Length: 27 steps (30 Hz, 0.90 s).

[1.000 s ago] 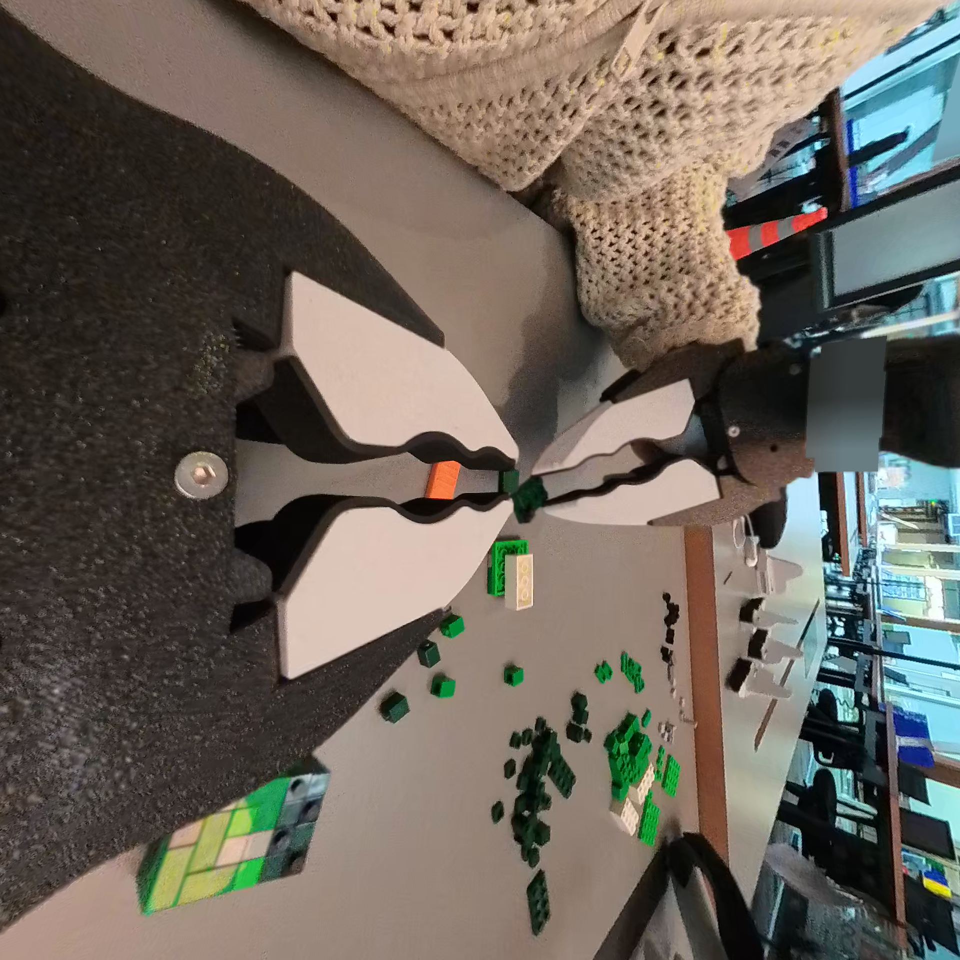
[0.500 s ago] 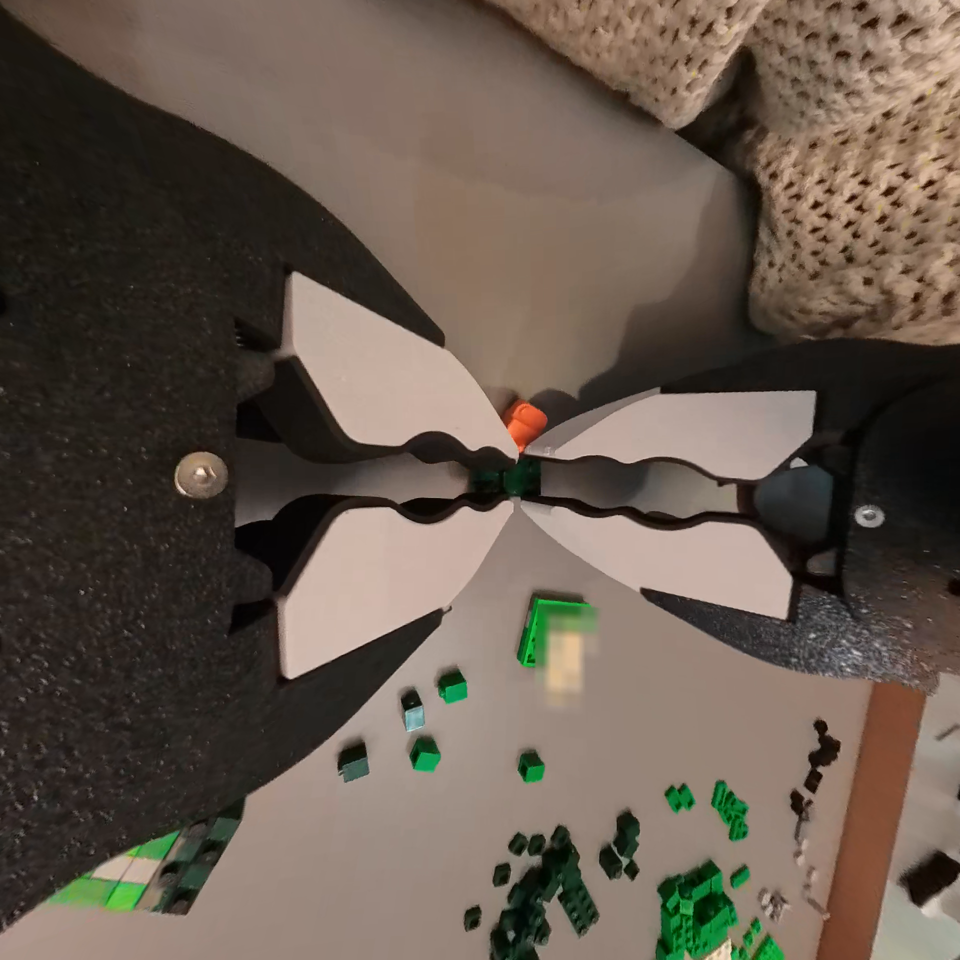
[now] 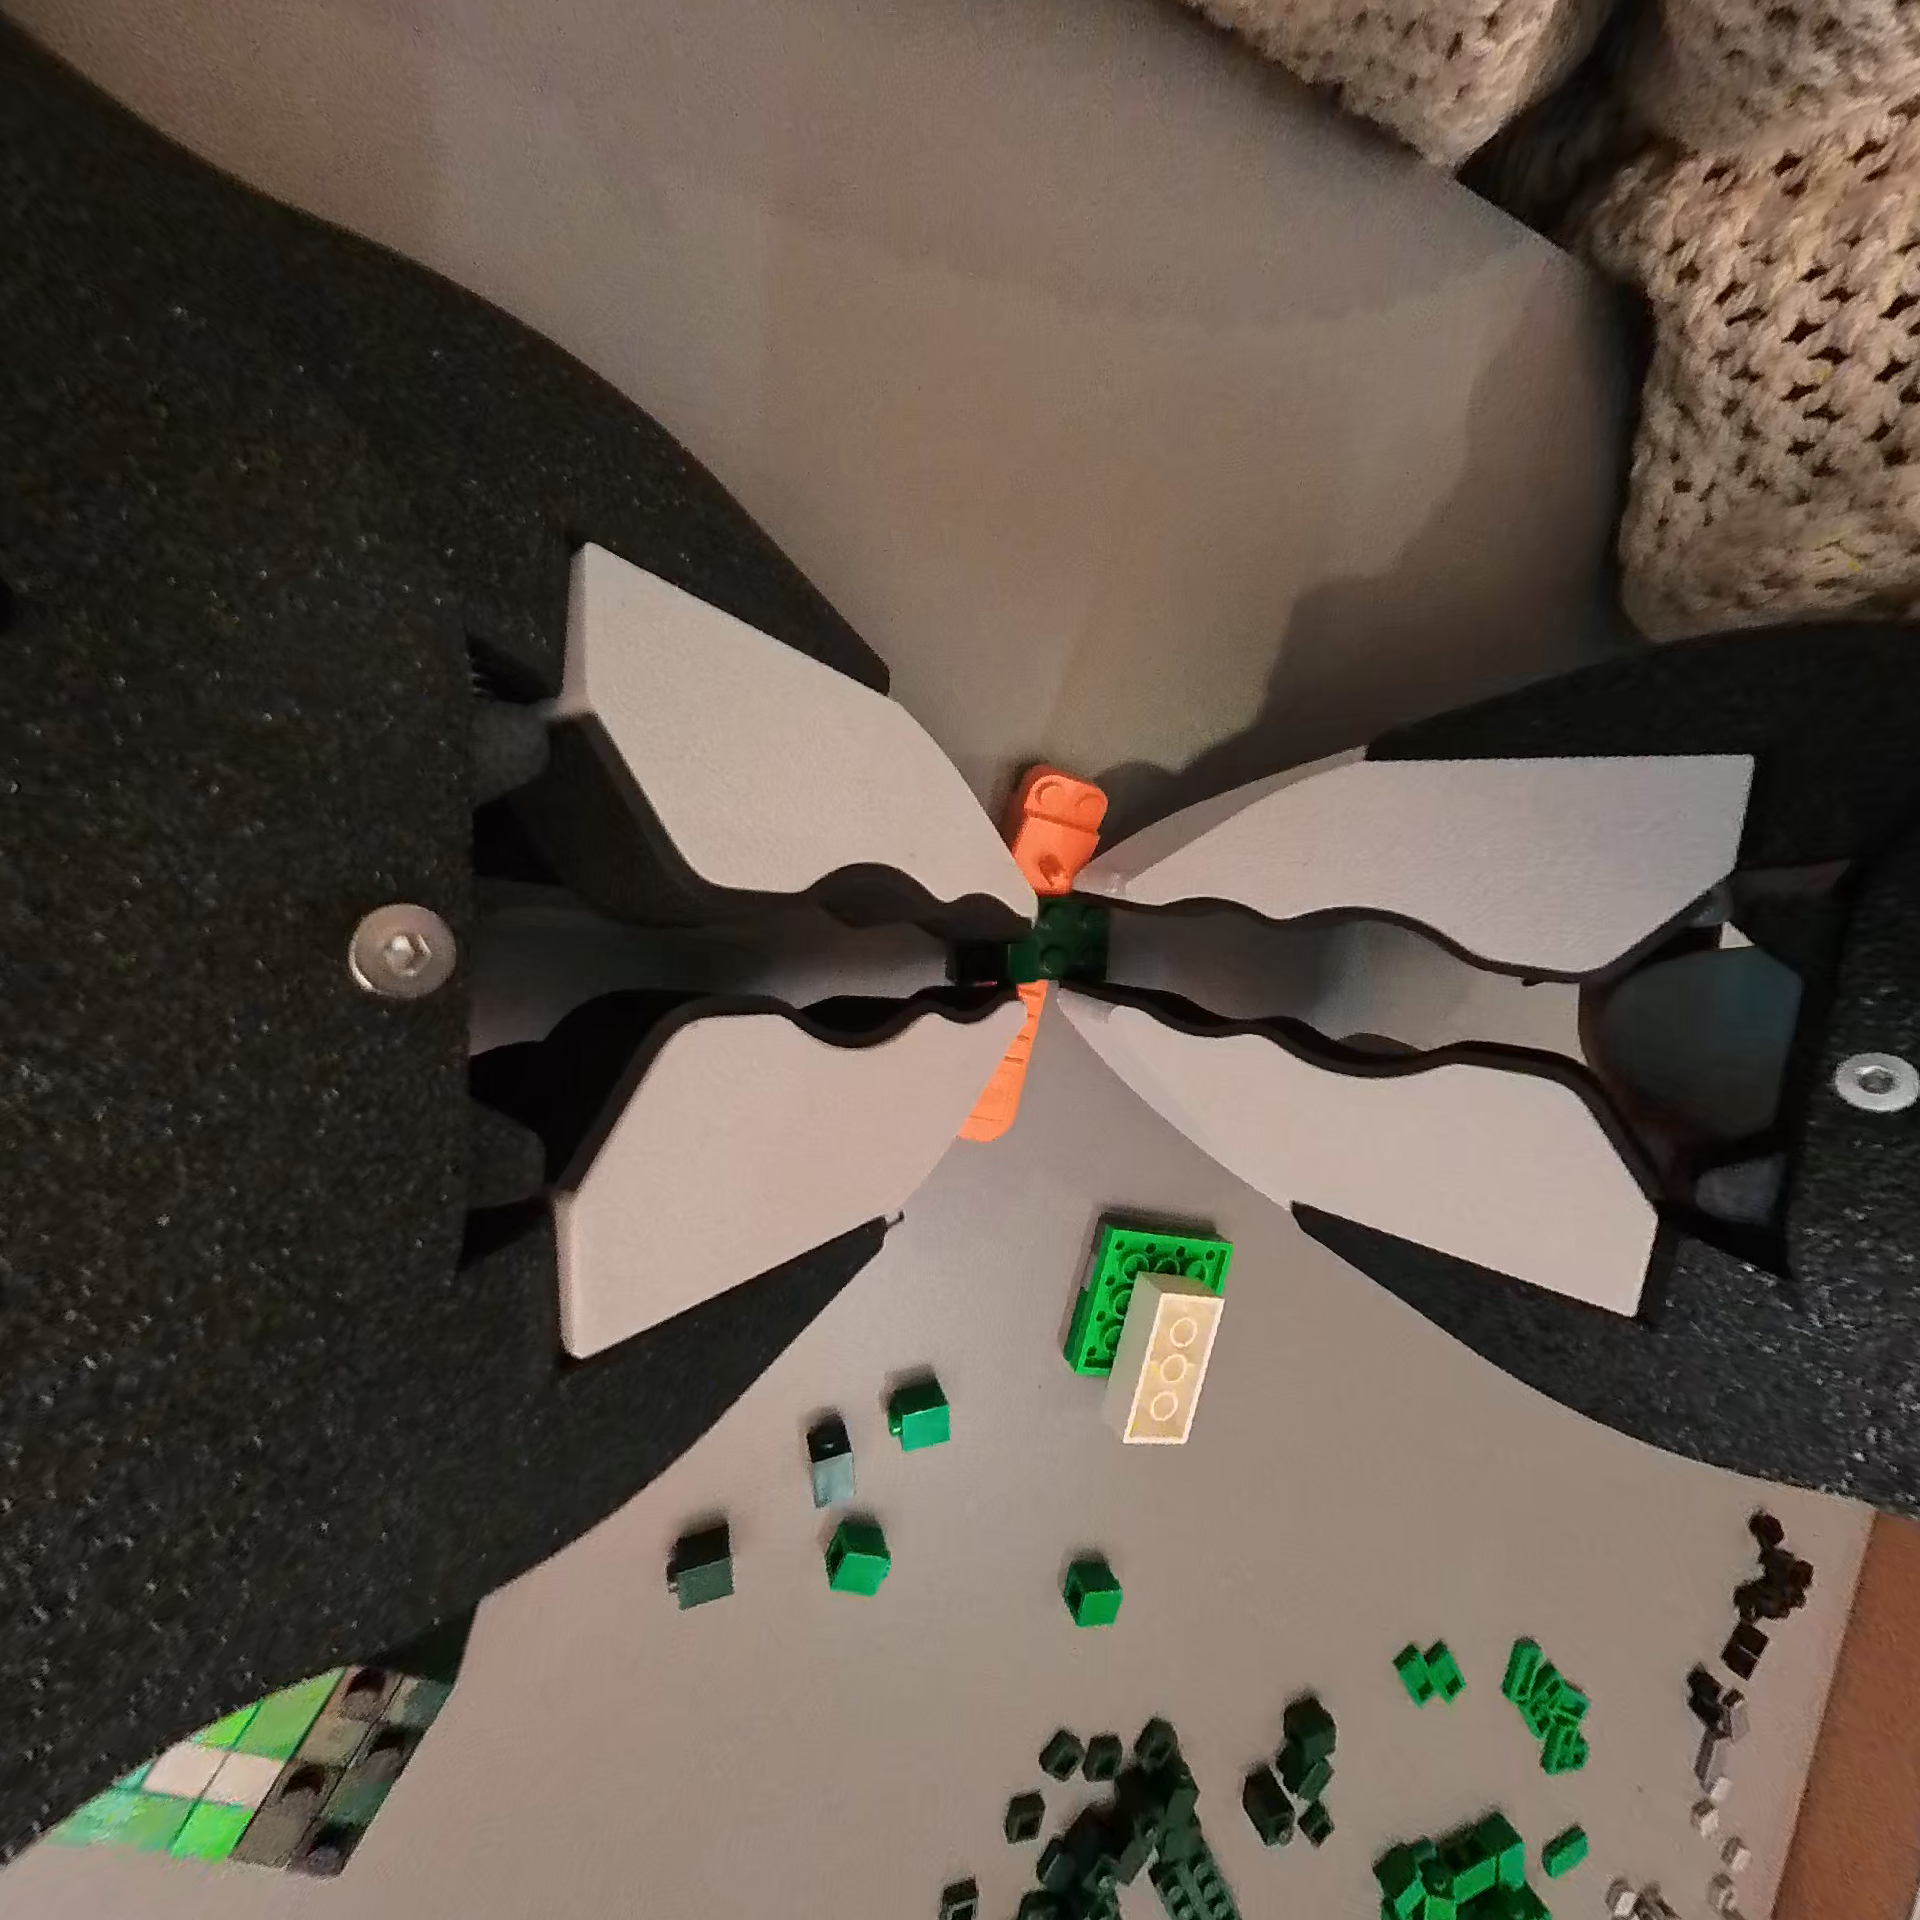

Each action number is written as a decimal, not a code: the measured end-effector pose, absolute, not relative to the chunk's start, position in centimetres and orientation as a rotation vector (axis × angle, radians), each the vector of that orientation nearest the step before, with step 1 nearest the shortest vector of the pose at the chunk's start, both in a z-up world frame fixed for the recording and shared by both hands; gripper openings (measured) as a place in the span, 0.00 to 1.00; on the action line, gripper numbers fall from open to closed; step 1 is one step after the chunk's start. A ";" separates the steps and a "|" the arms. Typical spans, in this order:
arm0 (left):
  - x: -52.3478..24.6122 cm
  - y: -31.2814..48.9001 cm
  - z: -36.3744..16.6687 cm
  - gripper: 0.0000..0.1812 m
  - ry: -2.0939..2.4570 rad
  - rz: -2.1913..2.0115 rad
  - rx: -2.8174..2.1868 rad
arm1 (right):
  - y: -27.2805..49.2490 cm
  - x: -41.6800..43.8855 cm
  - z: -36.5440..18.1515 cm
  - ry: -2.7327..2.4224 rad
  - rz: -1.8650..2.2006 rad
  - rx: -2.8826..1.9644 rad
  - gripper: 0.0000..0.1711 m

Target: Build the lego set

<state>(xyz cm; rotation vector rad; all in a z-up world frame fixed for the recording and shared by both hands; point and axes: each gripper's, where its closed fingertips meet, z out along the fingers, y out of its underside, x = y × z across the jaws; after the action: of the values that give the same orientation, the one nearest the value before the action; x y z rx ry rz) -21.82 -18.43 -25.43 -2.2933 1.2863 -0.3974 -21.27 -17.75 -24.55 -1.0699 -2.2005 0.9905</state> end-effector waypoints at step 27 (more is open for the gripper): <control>-22.0 -18.5 -25.5 0.08 1.281 -0.406 -2.308 | -18.0 -21.3 -24.8 -2.213 0.980 -1.063 0.06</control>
<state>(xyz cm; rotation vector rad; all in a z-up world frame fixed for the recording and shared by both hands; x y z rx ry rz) -22.00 -18.53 -25.53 -2.3079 1.2806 -0.4063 -21.34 -17.98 -24.80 -1.0630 -2.2125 0.9804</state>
